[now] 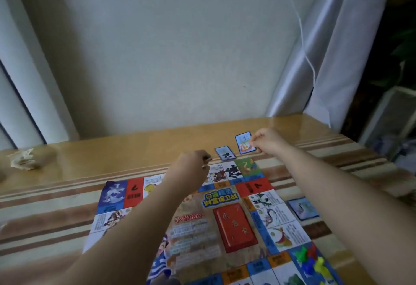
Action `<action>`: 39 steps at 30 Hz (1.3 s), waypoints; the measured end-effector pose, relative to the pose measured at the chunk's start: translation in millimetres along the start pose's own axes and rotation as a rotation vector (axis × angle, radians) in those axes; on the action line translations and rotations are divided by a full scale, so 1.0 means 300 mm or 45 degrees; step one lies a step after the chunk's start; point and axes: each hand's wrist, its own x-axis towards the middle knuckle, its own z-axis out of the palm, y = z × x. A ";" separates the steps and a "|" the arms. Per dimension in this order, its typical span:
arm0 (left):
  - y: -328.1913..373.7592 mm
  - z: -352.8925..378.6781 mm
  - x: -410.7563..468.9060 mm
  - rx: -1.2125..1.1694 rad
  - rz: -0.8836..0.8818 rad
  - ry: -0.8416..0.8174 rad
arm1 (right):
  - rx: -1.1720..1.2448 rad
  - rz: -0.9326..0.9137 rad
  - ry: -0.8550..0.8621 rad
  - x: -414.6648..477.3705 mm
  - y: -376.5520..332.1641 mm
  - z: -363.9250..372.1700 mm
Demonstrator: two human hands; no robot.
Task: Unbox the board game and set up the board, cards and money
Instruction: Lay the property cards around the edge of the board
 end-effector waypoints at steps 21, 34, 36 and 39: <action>-0.050 0.075 0.048 0.049 0.021 -0.104 | -0.540 -0.130 0.007 0.156 0.054 0.136; 0.010 -0.093 -0.218 -2.543 -0.724 -0.320 | -0.079 -0.516 -0.288 -0.275 -0.249 0.010; 0.030 -0.114 -0.265 -2.495 -0.705 -0.320 | -0.022 -0.518 -0.434 -0.389 -0.298 -0.011; 0.062 -0.151 -0.325 -2.383 -0.642 -0.302 | -0.009 -0.505 -0.461 -0.485 -0.338 -0.019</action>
